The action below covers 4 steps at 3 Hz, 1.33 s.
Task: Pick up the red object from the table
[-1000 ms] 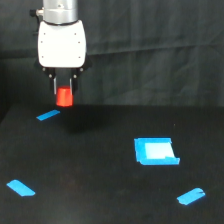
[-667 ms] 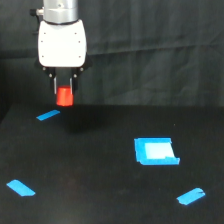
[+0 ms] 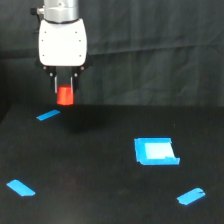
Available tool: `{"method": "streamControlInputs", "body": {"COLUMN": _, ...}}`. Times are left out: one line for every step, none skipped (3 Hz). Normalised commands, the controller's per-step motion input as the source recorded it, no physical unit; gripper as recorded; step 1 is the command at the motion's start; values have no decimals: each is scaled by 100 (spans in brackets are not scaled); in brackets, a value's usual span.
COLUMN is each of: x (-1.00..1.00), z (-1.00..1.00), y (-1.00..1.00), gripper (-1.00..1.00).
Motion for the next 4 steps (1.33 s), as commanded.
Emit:
{"method": "streamControlInputs", "body": {"x": 3, "z": 10, "y": -1, "gripper": -99}}
{"method": "streamControlInputs", "body": {"x": 3, "z": 9, "y": -1, "gripper": -99}}
{"method": "streamControlInputs", "body": {"x": 3, "z": 9, "y": -1, "gripper": -98}}
{"method": "streamControlInputs", "body": {"x": 3, "z": 9, "y": -1, "gripper": -99}}
